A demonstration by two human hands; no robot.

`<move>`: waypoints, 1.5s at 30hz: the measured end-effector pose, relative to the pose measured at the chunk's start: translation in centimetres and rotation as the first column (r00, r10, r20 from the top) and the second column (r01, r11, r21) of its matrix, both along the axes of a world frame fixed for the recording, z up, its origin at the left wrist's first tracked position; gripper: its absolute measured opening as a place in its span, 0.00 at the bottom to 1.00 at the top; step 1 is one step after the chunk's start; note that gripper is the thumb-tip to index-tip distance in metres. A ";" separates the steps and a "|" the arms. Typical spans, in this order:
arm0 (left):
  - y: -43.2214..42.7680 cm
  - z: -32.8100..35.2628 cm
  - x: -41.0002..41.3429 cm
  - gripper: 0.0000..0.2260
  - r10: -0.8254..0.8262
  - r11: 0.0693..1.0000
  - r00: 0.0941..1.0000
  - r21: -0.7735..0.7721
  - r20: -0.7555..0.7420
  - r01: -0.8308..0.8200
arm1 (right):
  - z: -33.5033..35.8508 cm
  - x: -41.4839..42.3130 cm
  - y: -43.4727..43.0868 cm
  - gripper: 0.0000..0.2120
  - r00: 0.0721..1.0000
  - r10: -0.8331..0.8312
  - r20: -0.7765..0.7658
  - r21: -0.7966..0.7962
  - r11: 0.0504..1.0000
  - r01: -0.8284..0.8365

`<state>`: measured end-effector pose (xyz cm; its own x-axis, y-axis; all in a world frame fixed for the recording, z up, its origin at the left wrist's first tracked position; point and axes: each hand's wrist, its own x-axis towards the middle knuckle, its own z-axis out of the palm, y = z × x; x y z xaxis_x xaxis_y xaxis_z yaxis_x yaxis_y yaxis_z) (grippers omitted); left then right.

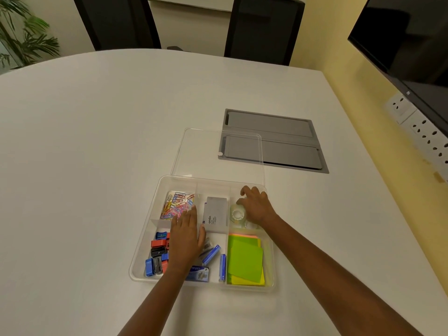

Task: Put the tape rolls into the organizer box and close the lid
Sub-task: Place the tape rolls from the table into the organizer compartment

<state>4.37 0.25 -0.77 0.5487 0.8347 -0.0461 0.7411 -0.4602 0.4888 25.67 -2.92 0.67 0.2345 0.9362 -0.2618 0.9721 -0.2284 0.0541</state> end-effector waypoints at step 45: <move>0.1 -0.4 0.1 0.24 0.021 1.000 0.998 0.011 0.056 -0.021 | 0.8 -0.2 -1.9 0.20 0.920 -0.116 -0.375 0.058 0.987 0.148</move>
<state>4.43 0.35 -1.18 0.5325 0.8464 -0.0059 0.7224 -0.4509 0.5242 25.45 -4.81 1.43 0.2590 0.9257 -0.2756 0.8798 -0.3439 -0.3281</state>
